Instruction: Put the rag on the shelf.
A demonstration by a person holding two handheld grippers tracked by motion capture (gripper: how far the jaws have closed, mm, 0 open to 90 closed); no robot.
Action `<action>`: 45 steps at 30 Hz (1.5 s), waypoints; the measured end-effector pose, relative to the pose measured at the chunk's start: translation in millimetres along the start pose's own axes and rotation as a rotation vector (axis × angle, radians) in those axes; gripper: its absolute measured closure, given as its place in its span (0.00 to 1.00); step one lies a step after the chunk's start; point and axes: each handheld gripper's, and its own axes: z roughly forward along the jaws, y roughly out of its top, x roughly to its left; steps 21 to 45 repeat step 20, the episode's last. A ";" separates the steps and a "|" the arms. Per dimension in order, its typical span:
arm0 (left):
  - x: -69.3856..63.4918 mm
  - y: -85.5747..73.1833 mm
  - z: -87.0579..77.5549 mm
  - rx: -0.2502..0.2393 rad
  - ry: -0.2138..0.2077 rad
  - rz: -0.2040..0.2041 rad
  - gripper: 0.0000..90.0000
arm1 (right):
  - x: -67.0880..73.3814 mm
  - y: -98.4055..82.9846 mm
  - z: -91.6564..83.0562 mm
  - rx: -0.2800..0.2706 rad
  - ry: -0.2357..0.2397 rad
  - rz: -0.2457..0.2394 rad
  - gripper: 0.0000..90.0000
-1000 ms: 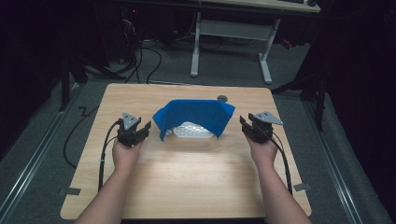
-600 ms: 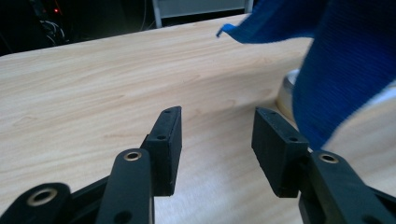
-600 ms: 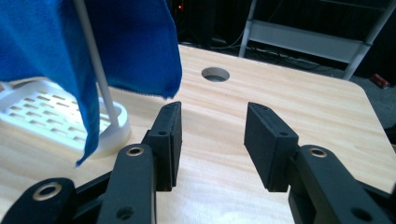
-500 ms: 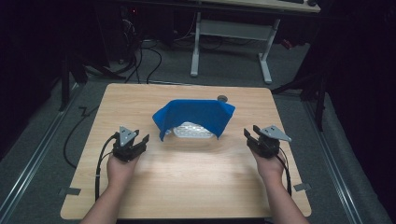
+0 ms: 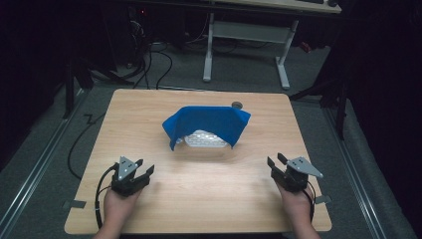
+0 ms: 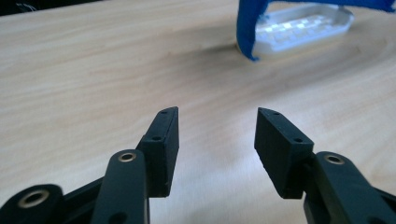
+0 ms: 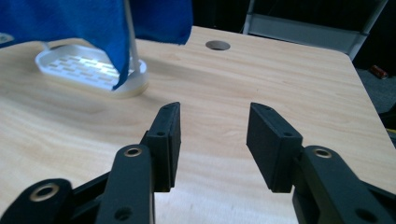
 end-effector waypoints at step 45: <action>-8.4 -30.6 -38.4 0.003 0.003 -0.046 0.50 | 6.8 -26.1 -36.4 0.006 -0.006 0.033 0.52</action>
